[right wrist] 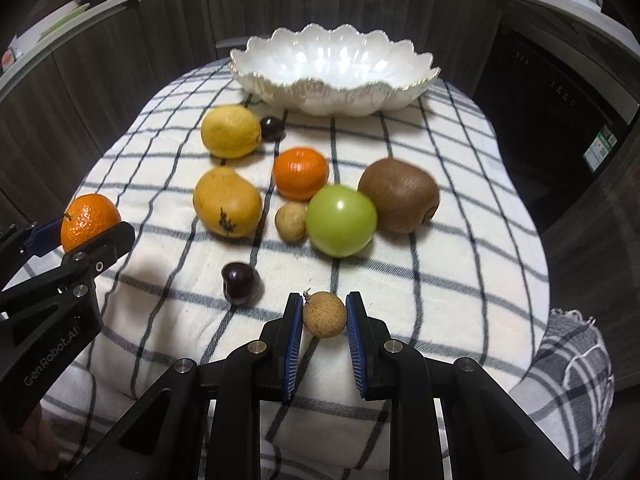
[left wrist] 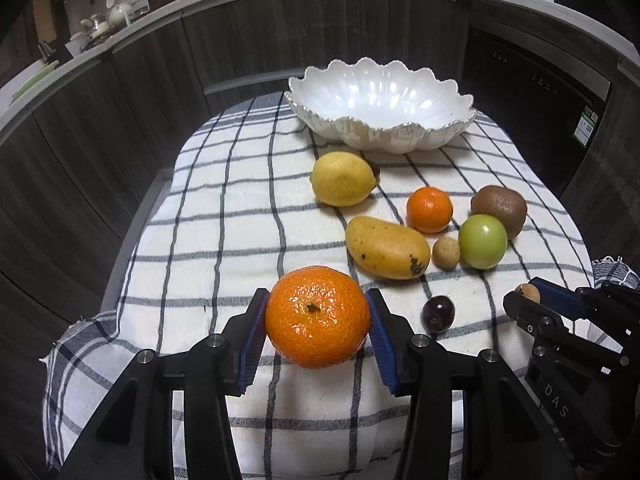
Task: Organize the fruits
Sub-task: 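Carry the mandarin and longan in both tools over the white bowl, then open both tools to drop the mandarin and longan into the bowl, then move both tools back toward the mango and kiwi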
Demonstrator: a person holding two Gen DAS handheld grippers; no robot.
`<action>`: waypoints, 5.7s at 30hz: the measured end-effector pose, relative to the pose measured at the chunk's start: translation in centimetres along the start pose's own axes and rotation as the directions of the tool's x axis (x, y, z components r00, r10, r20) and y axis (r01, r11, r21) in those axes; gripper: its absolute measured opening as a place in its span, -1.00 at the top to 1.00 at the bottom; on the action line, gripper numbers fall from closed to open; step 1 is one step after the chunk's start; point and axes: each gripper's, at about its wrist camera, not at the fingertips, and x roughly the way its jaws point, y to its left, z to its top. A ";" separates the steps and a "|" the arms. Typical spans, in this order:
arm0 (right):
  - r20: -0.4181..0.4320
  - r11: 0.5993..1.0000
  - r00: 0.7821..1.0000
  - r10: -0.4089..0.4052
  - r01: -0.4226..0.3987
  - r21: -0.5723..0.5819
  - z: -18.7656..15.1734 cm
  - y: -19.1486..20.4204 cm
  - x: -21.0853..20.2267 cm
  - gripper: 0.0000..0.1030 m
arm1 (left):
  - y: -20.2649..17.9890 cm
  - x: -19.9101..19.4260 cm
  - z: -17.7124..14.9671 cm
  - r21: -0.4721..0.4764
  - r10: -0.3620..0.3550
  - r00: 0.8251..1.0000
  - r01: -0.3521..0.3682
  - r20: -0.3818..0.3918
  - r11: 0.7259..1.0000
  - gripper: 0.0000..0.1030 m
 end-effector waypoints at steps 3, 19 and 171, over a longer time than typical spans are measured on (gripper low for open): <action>0.015 1.000 1.000 -0.005 0.005 0.011 0.5 -0.3 -0.4 0.55 | -0.1 -0.4 0.4 0.001 0.002 1.000 -0.002 0.009 1.000 0.08; 0.134 0.998 0.991 -0.021 0.013 0.064 4.9 -1.7 -3.3 0.55 | 0.1 -2.1 4.8 -0.064 0.015 0.996 -0.009 0.091 0.998 0.08; 0.054 0.973 0.982 -0.180 0.169 0.160 5.7 -7.2 3.3 -0.40 | -4.5 8.0 4.4 0.088 -0.094 0.994 0.098 -0.048 0.991 -0.77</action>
